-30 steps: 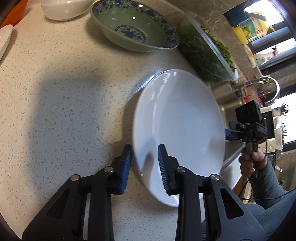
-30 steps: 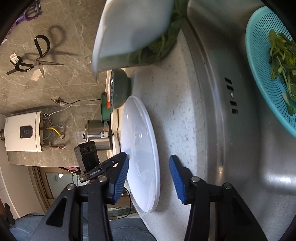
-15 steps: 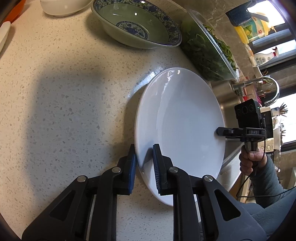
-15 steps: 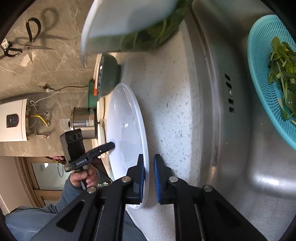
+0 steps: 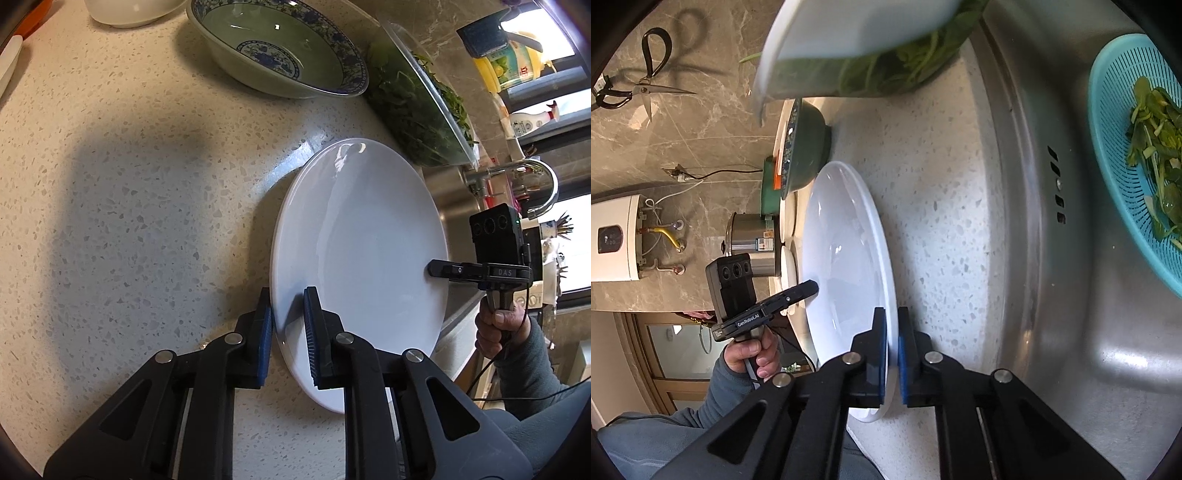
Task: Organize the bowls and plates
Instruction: 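Lift the large white plate with both grippers and carry it beside the white dishes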
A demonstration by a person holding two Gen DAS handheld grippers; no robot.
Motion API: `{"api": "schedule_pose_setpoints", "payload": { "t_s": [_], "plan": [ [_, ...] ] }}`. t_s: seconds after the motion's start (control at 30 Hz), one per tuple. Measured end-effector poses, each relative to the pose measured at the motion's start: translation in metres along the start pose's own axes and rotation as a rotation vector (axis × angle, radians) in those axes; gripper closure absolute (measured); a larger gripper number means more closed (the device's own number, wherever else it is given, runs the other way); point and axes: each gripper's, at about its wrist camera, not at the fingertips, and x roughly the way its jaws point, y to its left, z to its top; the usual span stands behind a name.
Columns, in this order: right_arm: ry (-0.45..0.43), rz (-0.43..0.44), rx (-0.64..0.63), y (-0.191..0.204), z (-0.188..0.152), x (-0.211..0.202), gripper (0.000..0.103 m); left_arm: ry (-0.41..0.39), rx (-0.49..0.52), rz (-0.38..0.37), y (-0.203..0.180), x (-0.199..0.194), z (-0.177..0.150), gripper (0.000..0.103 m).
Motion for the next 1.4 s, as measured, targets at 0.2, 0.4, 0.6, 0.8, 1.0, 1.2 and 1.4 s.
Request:
{"api": "schedule_pose_setpoints", "payload": {
  "t_s": [0.2, 0.4, 0.6, 0.8, 1.0, 1.2, 1.4],
  "plan": [
    [-0.019, -0.006, -0.001, 0.003, 0.001, -0.003, 0.094, -0.001, 0.006, -0.001, 0.0, 0.002, -0.001, 0.089],
    [-0.026, -0.017, -0.009, 0.008, 0.0, -0.004, 0.094, -0.009, 0.011, 0.003, -0.002, 0.001, -0.001, 0.089],
    [-0.03, -0.011, -0.013, 0.014, 0.001, -0.005, 0.094, -0.016, 0.01, 0.003, -0.007, -0.009, -0.004, 0.089],
    [-0.023, -0.004, -0.042, 0.035, -0.001, -0.001, 0.094, -0.051, -0.009, 0.011, -0.005, -0.033, -0.015, 0.089],
    [0.005, 0.016, -0.087, 0.064, -0.002, 0.018, 0.094, -0.101, -0.048, 0.025, 0.011, -0.072, -0.034, 0.089],
    [0.065, 0.022, -0.137, 0.092, 0.0, 0.056, 0.094, -0.152, -0.109, 0.041, 0.043, -0.105, -0.056, 0.089],
    [0.122, 0.009, -0.156, 0.109, 0.003, 0.095, 0.094, -0.171, -0.179, 0.055, 0.084, -0.123, -0.081, 0.088]
  ]
}}
